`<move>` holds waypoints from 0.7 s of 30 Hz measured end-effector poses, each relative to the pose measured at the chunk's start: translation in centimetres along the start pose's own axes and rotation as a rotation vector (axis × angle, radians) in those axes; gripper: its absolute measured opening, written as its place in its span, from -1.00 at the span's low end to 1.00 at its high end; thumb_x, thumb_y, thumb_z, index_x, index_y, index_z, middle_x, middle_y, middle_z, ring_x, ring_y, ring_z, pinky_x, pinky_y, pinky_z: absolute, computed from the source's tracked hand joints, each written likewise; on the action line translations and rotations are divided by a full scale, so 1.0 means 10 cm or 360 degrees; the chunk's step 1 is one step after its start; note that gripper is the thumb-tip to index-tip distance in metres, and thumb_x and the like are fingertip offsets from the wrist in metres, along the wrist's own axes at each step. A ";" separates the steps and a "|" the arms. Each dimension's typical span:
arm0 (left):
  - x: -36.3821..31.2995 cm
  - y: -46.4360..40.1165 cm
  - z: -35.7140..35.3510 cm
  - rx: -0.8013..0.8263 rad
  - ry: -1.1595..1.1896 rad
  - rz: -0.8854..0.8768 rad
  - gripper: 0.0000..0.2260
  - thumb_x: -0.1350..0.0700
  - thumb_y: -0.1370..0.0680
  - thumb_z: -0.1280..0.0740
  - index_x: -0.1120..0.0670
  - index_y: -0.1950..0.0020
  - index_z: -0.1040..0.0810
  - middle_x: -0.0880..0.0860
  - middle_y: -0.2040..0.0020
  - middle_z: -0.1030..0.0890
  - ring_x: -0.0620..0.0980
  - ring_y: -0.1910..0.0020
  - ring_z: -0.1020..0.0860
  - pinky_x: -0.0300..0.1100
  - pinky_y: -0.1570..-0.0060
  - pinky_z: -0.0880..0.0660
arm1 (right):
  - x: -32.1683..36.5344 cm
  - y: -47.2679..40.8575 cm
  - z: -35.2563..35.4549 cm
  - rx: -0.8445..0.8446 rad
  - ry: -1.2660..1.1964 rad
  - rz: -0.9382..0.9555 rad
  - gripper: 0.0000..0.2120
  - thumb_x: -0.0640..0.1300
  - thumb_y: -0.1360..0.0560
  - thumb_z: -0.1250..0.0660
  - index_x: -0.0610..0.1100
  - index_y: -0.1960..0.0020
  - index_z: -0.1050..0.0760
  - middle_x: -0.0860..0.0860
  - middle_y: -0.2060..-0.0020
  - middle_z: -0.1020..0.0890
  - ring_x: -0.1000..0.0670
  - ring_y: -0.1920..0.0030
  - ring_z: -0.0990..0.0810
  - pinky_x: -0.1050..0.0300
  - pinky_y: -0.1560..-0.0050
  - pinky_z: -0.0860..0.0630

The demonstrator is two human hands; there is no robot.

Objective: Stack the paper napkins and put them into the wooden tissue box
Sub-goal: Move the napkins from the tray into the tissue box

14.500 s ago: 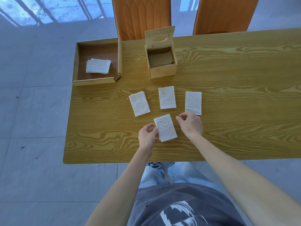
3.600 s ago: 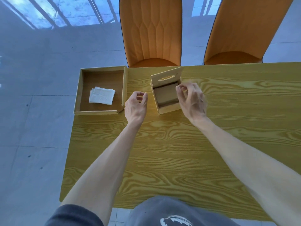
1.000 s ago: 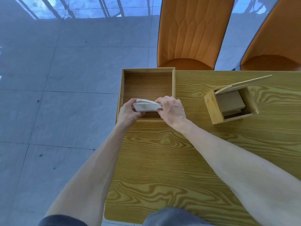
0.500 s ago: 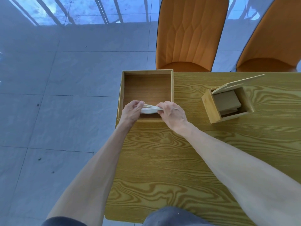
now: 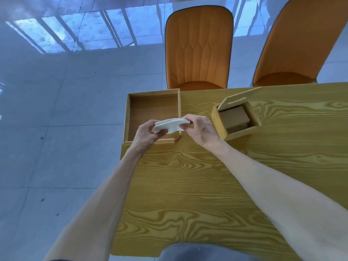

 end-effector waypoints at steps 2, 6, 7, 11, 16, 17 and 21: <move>-0.10 0.04 -0.18 0.0008 0.0003 -0.0030 -0.74 0.01 -0.51 -0.47 0.12 -0.12 -0.61 -0.04 0.15 -0.61 -0.12 0.18 -0.54 -0.33 0.22 -0.46 | -0.12 0.11 0.15 -0.0038 -0.0050 -0.0053 -0.81 -0.08 -0.57 -0.33 -0.06 -0.16 -0.59 -0.02 0.07 -0.69 -0.05 0.06 -0.63 0.00 0.09 -0.57; -0.25 0.11 -0.62 0.0058 0.0067 -0.0016 -0.77 -0.03 -0.57 -0.39 0.09 -0.11 -0.60 0.03 0.14 -0.62 -0.03 0.15 -0.56 -0.09 0.13 -0.53 | -0.43 0.34 0.46 -0.0138 -0.0095 -0.0157 -0.71 0.00 -0.55 -0.36 -0.07 -0.23 -0.55 0.03 0.10 -0.64 0.00 0.09 -0.59 0.07 0.08 -0.52; -0.28 0.12 -0.73 0.0074 0.0083 -0.0010 -0.79 -0.03 -0.57 -0.39 0.07 -0.10 -0.60 0.05 0.12 -0.63 -0.01 0.13 -0.58 -0.01 0.09 -0.55 | -0.51 0.39 0.55 -0.0162 -0.0104 -0.0185 -0.70 0.01 -0.55 -0.36 -0.08 -0.24 -0.55 0.03 0.11 -0.63 0.01 0.10 -0.57 0.09 0.09 -0.51; -0.41 0.17 -1.17 0.0118 0.0126 -0.0011 -0.82 -0.01 -0.58 -0.39 0.06 -0.08 -0.62 0.03 0.13 -0.63 -0.02 0.11 -0.57 -0.05 0.11 -0.53 | -0.86 0.59 0.84 -0.0226 -0.0104 -0.0269 -0.70 0.05 -0.56 -0.34 -0.09 -0.20 -0.56 0.07 0.11 -0.62 0.01 0.10 -0.58 0.07 0.08 -0.53; -0.58 0.17 -1.61 0.0089 0.0140 -0.0002 -0.76 0.02 -0.54 -0.45 0.08 -0.15 -0.59 -0.05 0.13 -0.62 -0.06 0.10 -0.58 -0.18 0.11 -0.56 | -1.23 0.75 1.17 -0.0285 -0.0090 -0.0311 -0.77 -0.02 -0.57 -0.35 -0.17 -0.08 -0.57 -0.03 0.14 -0.65 -0.07 0.14 -0.61 -0.03 0.09 -0.57; -0.60 0.16 -1.67 0.0056 0.0136 0.0004 -0.72 0.00 -0.51 -0.47 0.08 -0.16 -0.59 -0.04 0.12 -0.63 -0.06 0.09 -0.59 -0.14 0.08 -0.56 | -1.28 0.77 1.22 -0.0291 -0.0093 -0.0318 -0.77 -0.03 -0.57 -0.35 -0.18 -0.10 -0.57 -0.04 0.13 -0.65 -0.07 0.12 -0.62 -0.02 0.06 -0.57; -0.74 0.10 -1.85 -0.0094 0.0040 -0.0057 -0.73 -0.03 -0.49 -0.49 0.05 -0.11 -0.60 -0.07 0.12 -0.64 -0.14 0.11 -0.61 -0.36 0.16 -0.51 | -1.41 0.74 1.37 -0.0314 -0.0142 -0.0299 -0.72 -0.12 -0.57 -0.37 -0.20 -0.24 -0.55 -0.12 -0.05 -0.69 -0.08 0.01 -0.68 -0.03 -0.06 -0.62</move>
Point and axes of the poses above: each hand's wrist, its own y-axis away from the middle knuckle, its own z-axis out of the back of the hand, x = y × z, the point moved 3 cm from there along -y, towards the middle knuckle
